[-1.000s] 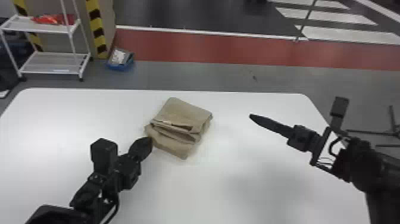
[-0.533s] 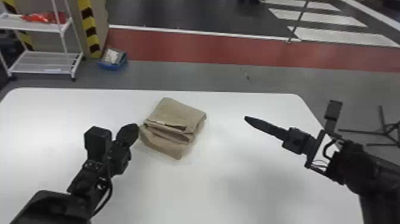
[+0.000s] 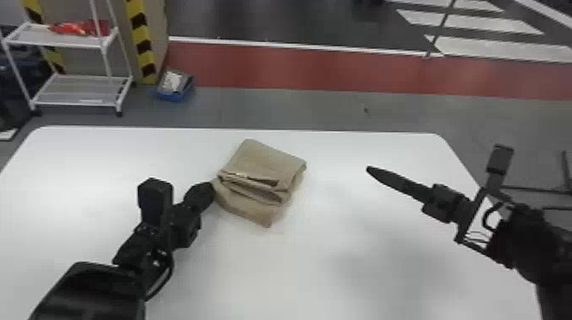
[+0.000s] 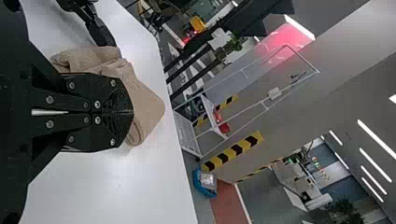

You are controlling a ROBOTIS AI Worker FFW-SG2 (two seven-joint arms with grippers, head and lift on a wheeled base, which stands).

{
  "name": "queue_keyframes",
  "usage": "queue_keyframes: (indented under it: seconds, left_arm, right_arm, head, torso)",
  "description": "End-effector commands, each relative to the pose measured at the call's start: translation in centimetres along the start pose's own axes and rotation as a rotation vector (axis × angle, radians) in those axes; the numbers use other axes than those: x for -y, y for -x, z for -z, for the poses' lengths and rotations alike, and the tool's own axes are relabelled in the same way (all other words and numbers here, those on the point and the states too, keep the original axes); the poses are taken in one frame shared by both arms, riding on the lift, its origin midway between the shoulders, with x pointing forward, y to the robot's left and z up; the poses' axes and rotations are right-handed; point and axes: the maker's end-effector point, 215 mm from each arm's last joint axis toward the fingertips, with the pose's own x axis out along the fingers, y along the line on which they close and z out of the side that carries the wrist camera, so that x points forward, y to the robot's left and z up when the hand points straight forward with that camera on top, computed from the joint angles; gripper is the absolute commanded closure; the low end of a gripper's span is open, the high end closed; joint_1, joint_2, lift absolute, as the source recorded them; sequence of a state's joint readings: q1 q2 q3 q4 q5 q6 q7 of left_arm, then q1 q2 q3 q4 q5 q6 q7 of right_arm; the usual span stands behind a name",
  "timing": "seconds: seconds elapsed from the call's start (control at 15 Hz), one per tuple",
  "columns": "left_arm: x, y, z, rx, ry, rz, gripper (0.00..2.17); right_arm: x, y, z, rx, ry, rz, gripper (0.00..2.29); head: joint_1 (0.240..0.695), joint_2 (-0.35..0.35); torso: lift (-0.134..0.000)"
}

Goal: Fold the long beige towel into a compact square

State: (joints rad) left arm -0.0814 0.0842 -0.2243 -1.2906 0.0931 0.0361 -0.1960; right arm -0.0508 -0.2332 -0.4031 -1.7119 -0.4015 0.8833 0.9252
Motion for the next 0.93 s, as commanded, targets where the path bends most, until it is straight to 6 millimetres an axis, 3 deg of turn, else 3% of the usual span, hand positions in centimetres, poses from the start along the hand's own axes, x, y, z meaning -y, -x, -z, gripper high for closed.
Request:
queue_keyframes:
  seconds: [0.0, 0.33, 0.6, 0.73, 0.87]
  left_arm:
    - [3.0, 0.7, -0.2, 0.013, 0.018, 0.054, 1.65]
    - [9.2, 3.6, -0.6, 0.027, 0.069, 0.157, 1.65]
    - [13.7, 4.1, 0.0, 0.017, 0.08, 0.218, 1.65]
    - [13.0, 4.3, 0.4, 0.011, 0.077, 0.201, 1.65]
    - [10.2, 5.2, -1.7, 0.055, 0.083, 0.135, 1.65]
  right_arm:
    - [0.3, 0.1, 0.3, -0.001, -0.01, 0.002, 2.07]
    - [1.5, 0.9, 0.6, 0.002, -0.025, 0.018, 2.07]
    - [1.1, 0.8, 0.3, 0.008, -0.026, 0.003, 2.07]
    - [0.8, 0.7, 0.3, 0.007, -0.025, -0.002, 2.07]
    - [-0.3, 0.1, -0.2, 0.009, 0.016, -0.021, 1.95]
  head:
    - [0.695, -0.169]
    - [0.695, -0.241]
    - [0.695, -0.296]
    - [0.695, -0.314]
    - [0.695, -0.315]
  torso:
    - [-0.118]
    - [-0.118]
    - [-0.118]
    - [-0.118]
    - [-0.118]
